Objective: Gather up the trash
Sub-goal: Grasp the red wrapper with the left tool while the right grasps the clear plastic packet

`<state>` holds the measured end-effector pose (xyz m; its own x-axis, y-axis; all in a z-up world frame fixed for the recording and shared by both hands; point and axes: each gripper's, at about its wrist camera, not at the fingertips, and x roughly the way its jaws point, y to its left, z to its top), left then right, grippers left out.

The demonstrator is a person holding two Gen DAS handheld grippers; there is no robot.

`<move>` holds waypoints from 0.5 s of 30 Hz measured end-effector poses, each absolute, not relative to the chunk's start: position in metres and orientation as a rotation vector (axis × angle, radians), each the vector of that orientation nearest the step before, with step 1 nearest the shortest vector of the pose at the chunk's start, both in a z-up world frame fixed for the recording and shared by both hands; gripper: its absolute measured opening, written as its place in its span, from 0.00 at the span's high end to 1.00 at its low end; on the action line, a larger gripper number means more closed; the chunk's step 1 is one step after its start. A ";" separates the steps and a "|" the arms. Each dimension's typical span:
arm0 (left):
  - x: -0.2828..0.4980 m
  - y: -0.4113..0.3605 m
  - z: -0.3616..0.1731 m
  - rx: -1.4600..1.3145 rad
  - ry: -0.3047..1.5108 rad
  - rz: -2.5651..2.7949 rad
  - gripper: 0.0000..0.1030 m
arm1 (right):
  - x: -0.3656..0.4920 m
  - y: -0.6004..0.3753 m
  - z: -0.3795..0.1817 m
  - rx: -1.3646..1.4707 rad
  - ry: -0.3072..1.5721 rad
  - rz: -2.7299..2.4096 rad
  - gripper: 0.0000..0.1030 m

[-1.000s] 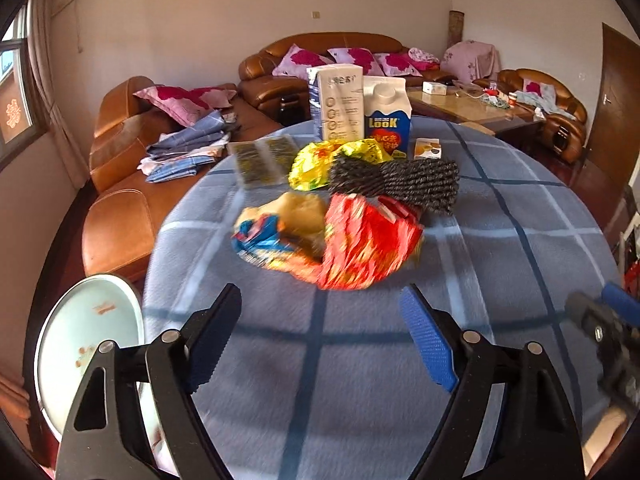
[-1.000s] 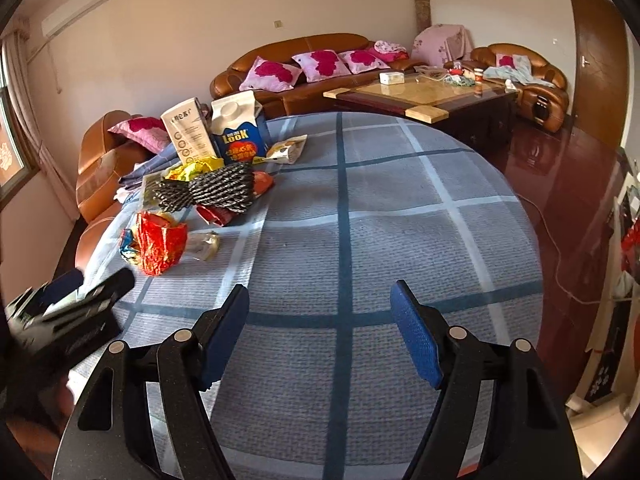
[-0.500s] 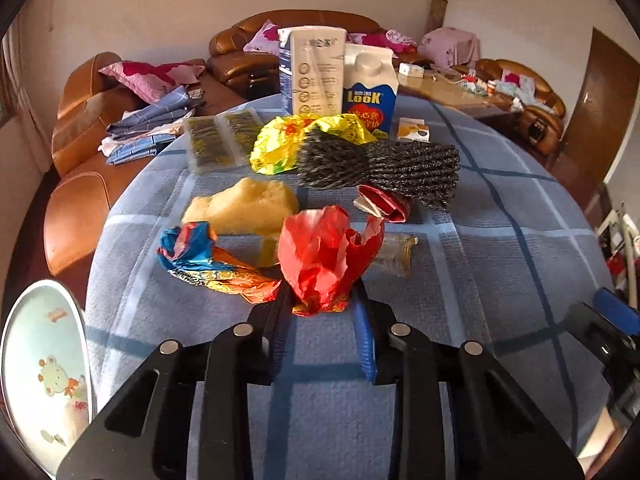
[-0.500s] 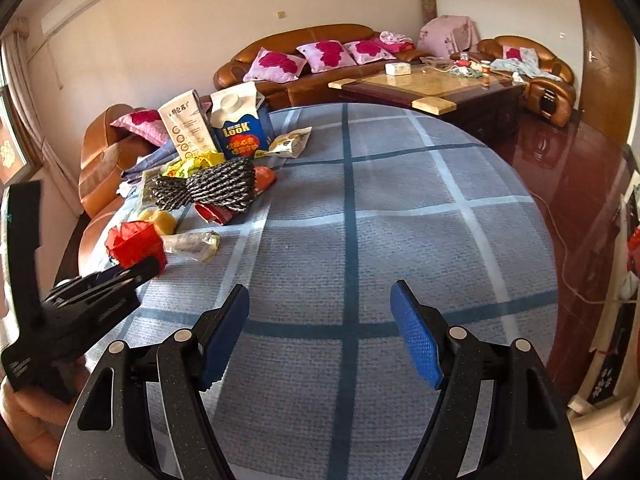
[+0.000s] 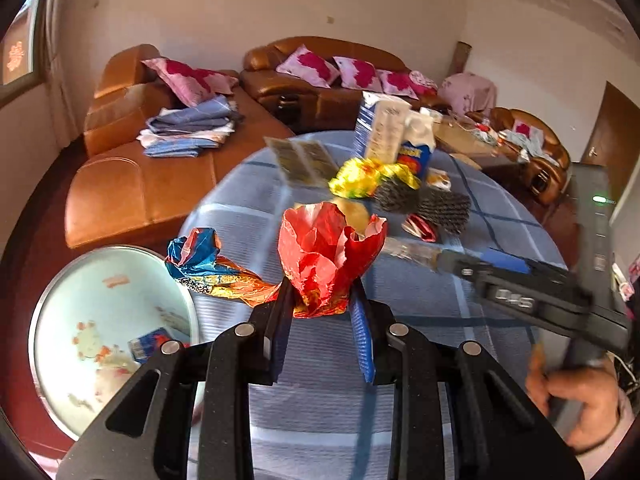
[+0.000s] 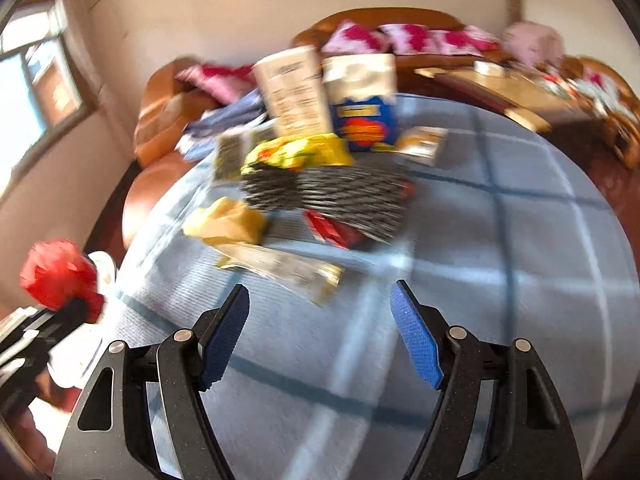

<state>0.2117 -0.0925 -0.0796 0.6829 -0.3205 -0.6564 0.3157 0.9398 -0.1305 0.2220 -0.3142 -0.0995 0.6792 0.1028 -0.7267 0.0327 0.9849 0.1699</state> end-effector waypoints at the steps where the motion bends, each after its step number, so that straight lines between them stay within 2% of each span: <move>1: 0.213 -0.090 -0.078 -0.008 0.735 -0.349 0.73 | 0.229 -0.308 -0.101 0.145 0.828 0.054 0.29; 6: 0.222 -0.083 -0.077 -0.004 0.746 -0.311 0.73 | 0.259 -0.285 -0.115 0.028 0.864 0.114 0.29; 7: 0.223 -0.084 -0.078 -0.002 0.747 -0.308 0.73 | 0.263 -0.283 -0.119 0.018 0.883 0.118 0.34; 10: 0.226 -0.087 -0.081 0.004 0.758 -0.300 0.73 | 0.267 -0.281 -0.124 0.019 0.919 0.135 0.62; 12: 0.227 -0.088 -0.083 0.008 0.762 -0.297 0.73 | 0.267 -0.281 -0.126 0.020 0.932 0.133 0.69; 14: 0.227 -0.089 -0.083 0.009 0.760 -0.299 0.73 | 0.264 -0.282 -0.126 0.027 0.934 0.134 0.84; 15: 0.227 -0.090 -0.083 0.012 0.757 -0.297 0.73 | 0.262 -0.283 -0.126 0.036 0.934 0.130 0.86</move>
